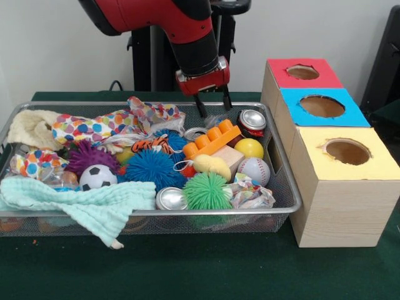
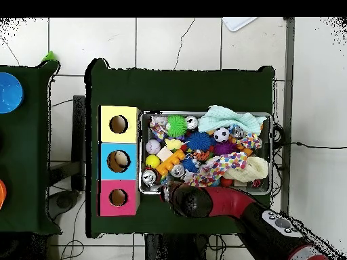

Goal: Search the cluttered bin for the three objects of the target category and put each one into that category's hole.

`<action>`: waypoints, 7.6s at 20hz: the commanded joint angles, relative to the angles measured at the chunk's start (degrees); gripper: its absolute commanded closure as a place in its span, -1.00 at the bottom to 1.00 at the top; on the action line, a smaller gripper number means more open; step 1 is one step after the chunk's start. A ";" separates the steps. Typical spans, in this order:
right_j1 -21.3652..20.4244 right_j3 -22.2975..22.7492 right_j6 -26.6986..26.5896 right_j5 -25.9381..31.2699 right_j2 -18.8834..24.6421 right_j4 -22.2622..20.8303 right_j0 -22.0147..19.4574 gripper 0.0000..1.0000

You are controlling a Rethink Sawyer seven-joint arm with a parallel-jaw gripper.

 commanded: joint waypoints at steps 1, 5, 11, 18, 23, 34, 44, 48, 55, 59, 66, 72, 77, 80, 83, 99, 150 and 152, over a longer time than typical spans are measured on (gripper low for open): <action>3.58 0.54 6.43 -1.28 3.30 1.76 0.09 -1.00; 3.74 0.35 6.25 -2.45 3.36 1.15 0.32 -1.00; 4.41 -0.03 6.04 -3.63 3.44 0.71 0.34 -1.00; 3.99 -0.45 5.69 -3.71 3.34 0.37 0.65 -1.00; 2.27 0.38 6.16 -2.99 3.21 0.80 1.17 -1.00; 0.59 0.69 6.16 -2.34 3.52 1.13 1.62 -1.00; -1.11 1.57 6.03 -1.42 4.45 1.81 1.59 -1.00; -1.27 1.78 6.26 -1.61 4.33 1.86 1.65 -1.00; -0.91 1.08 5.99 -1.63 4.27 1.77 1.94 -1.00; -0.52 0.69 5.75 -2.15 3.99 1.24 2.14 -1.00; 1.12 -1.12 4.66 -2.72 3.06 -0.16 2.27 -1.00; 0.92 -1.03 4.44 -2.98 3.04 -0.49 1.92 -1.00; 0.89 -1.39 4.26 -2.95 3.30 -0.45 1.89 -1.00; 0.83 -1.47 4.13 -2.79 3.50 -0.37 1.78 -1.00; 0.74 -1.38 4.06 -2.79 3.57 -0.41 1.70 -1.00; 0.48 -2.18 2.96 -2.64 4.41 -0.87 1.23 -1.00; 0.21 -5.69 -0.38 0.83 5.46 -1.51 0.02 -1.00; 0.11 -5.98 -0.20 0.93 5.28 -1.45 0.36 -1.00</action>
